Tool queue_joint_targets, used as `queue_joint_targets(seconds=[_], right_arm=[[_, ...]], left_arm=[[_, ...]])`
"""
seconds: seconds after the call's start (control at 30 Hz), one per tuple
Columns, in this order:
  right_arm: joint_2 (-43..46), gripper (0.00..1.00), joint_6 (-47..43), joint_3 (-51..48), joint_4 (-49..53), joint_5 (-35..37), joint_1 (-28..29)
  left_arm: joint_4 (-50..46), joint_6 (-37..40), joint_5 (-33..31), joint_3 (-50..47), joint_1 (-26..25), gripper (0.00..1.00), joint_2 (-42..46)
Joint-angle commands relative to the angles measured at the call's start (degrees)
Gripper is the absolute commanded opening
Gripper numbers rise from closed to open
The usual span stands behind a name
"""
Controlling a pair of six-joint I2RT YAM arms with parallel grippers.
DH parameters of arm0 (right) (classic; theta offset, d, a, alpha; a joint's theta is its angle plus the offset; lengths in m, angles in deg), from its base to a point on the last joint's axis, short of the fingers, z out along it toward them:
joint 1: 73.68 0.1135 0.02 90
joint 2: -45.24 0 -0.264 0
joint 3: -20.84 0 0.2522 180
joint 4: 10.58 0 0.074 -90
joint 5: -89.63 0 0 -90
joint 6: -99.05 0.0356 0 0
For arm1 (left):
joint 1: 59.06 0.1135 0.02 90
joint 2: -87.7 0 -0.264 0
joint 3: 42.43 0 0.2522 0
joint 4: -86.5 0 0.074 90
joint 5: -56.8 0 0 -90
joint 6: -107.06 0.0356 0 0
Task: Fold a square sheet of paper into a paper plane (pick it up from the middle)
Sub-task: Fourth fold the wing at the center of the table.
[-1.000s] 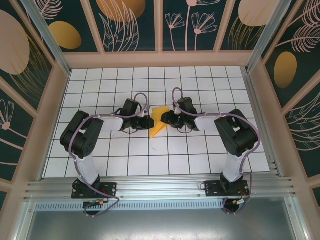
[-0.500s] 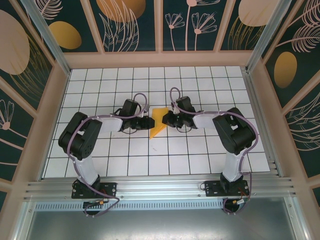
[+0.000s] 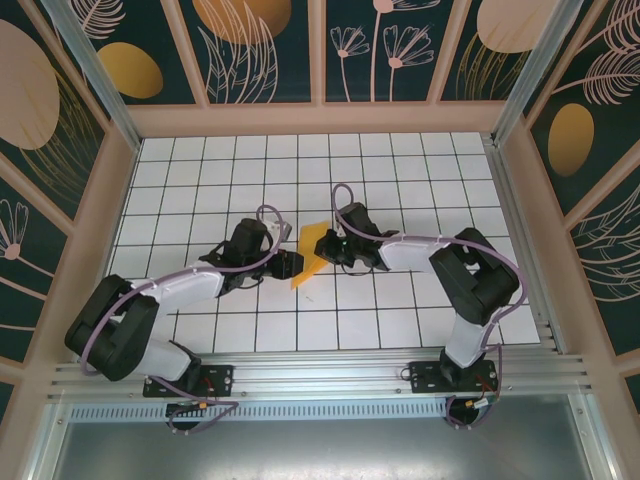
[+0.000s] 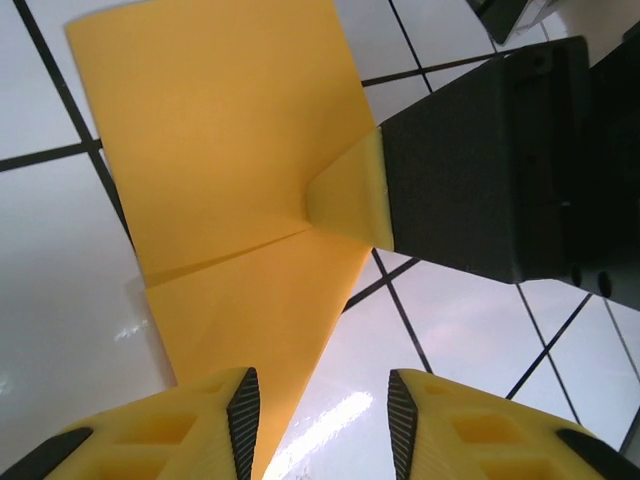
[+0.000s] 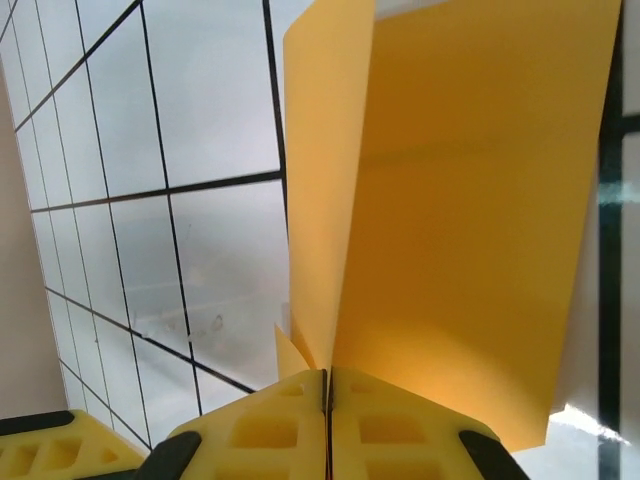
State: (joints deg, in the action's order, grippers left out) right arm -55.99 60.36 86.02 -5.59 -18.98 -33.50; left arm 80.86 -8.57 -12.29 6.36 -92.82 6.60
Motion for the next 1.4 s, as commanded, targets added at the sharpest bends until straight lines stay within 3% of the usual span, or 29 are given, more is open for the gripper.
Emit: queue_joint_targets(seconds=[0.0,0.5,0.9,1.27,1.37], right_arm=[[2.32,0.09,3.70,-2.25,0.22,3.14,0.83],[2.66,0.10,3.76,-1.44,1.04,2.88,1.21],[2.53,0.10,3.53,-1.06,0.99,2.44,1.21],[2.17,0.10,3.53,-0.10,1.26,2.59,1.13],[2.21,0.10,3.77,-0.18,1.03,2.60,1.12]], left_arm=[[-2.22,3.14,-6.39,-0.49,-3.13,0.41,1.35],[-2.77,4.79,-15.11,1.15,-9.63,0.37,-4.50],[-2.58,5.13,-20.19,3.29,-10.40,0.38,-8.08],[-3.54,5.75,-21.41,4.40,-11.07,0.32,-9.08],[-3.37,5.85,-21.87,4.10,-11.13,0.36,-8.55]])
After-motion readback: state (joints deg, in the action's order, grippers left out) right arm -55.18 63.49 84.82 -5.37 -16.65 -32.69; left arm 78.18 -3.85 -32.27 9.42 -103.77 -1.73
